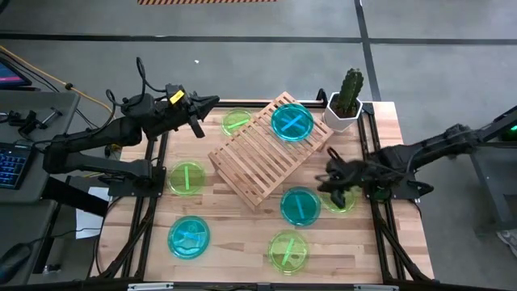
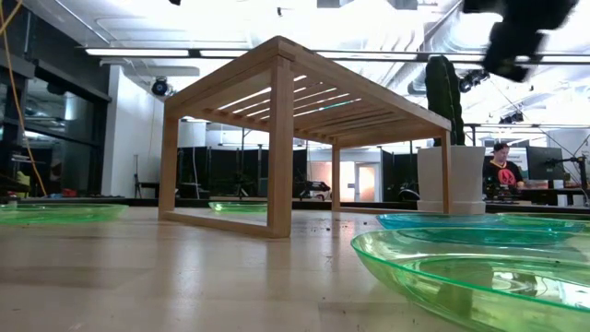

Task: Place and stack plates onto a shelf
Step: Put the green plate on the shelf, then stack the left blue plate on top of the blue plate on the shelf

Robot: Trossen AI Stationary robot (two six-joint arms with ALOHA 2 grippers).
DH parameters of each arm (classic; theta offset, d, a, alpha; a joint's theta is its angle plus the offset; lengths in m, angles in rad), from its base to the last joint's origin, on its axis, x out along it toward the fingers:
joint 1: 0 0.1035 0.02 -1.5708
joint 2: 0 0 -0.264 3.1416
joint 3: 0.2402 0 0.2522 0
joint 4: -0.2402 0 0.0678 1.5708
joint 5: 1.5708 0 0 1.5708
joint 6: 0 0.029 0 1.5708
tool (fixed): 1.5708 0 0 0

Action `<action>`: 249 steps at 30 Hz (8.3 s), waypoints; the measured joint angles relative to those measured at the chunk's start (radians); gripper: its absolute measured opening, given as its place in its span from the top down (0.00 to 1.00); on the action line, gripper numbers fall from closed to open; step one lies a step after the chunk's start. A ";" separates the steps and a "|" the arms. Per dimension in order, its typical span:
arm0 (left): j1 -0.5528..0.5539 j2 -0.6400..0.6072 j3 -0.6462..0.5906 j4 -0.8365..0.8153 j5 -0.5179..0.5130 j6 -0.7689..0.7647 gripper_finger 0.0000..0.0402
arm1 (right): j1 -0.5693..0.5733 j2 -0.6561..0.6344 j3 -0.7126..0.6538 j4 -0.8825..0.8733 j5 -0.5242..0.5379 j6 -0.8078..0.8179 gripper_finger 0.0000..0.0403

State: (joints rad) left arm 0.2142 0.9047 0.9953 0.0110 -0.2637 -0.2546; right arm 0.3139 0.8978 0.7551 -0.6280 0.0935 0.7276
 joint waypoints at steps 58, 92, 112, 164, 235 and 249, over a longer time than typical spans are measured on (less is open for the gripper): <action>0.002 0.000 -0.080 0.016 0.018 -0.073 1.00 | 0.480 -0.040 -0.392 -0.288 0.078 1.470 0.59; 0.002 0.000 -0.080 0.015 -0.062 -0.021 1.00 | 0.302 0.052 -0.382 -0.258 0.026 1.400 1.00; 0.002 0.000 -0.080 0.015 -0.091 -0.021 1.00 | 0.376 -0.187 -0.239 -0.307 0.055 1.064 1.00; 0.002 0.000 -0.080 0.017 -0.088 -0.048 1.00 | -0.314 0.461 0.035 0.800 0.211 0.559 1.00; 0.002 0.000 -0.080 0.011 -0.088 -0.056 1.00 | -0.372 -0.152 0.035 0.243 0.206 -0.126 0.56; 0.001 -0.019 -0.079 -0.043 0.045 0.022 0.93 | -0.372 -0.106 0.035 0.313 0.206 -0.104 0.56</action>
State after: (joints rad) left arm 0.2150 0.8860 0.9165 -0.0323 -0.2183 -0.2325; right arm -0.0582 0.7921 0.7898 -0.3151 0.2996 0.6237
